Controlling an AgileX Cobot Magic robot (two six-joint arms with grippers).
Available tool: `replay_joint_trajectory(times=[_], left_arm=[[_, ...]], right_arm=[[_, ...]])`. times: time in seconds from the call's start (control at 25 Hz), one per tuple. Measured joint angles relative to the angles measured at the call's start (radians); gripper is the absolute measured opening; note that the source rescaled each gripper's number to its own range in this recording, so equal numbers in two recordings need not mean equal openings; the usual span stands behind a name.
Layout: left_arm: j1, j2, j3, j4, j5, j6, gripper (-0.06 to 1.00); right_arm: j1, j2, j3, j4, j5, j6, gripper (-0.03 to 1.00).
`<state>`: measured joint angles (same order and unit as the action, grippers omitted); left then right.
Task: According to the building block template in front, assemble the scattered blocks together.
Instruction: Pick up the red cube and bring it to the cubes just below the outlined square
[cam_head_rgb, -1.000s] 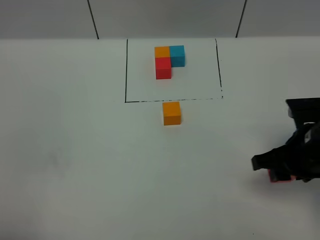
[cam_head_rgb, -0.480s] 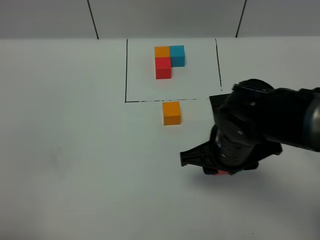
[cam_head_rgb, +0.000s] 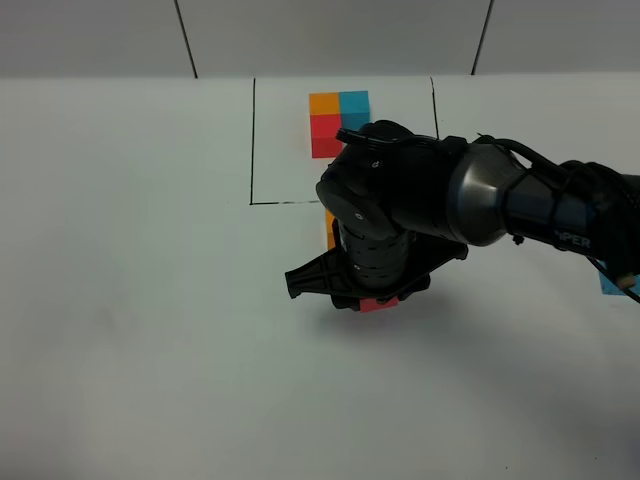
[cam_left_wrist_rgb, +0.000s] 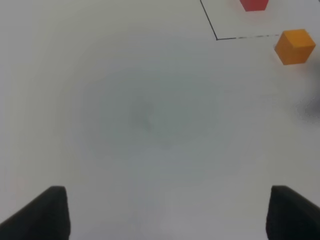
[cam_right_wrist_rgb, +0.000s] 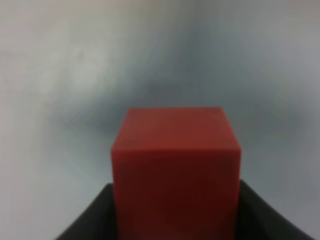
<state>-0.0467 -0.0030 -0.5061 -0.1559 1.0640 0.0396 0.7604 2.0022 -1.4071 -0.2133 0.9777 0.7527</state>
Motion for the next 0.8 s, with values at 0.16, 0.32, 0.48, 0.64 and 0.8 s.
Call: replay_joint_trajectory(times=[0.16,0.32,0.48,0.64,0.8], left_arm=[[0.0,0.0,0.0,0.0,0.0,0.0,0.83],[0.0,0.0,0.0,0.0,0.0,0.0,0.83],[0.0,0.0,0.0,0.0,0.0,0.0,0.83],[0.0,0.0,0.0,0.0,0.0,0.0,0.83],[0.0,0.0,0.0,0.0,0.0,0.0,0.83]], right_arm=[[0.0,0.043,-0.023,-0.038,0.002,-0.001,0.02],[-0.001,0.073,-0.045,-0.067,0.004,-0.001,0.02],[-0.001,0.082,-0.059,-0.076,-0.015,0.007,0.02],[-0.001,0.105,-0.079,-0.076,-0.023,0.025,0.02],[-0.001,0.151,-0.132,-0.038,-0.021,0.027,0.02]])
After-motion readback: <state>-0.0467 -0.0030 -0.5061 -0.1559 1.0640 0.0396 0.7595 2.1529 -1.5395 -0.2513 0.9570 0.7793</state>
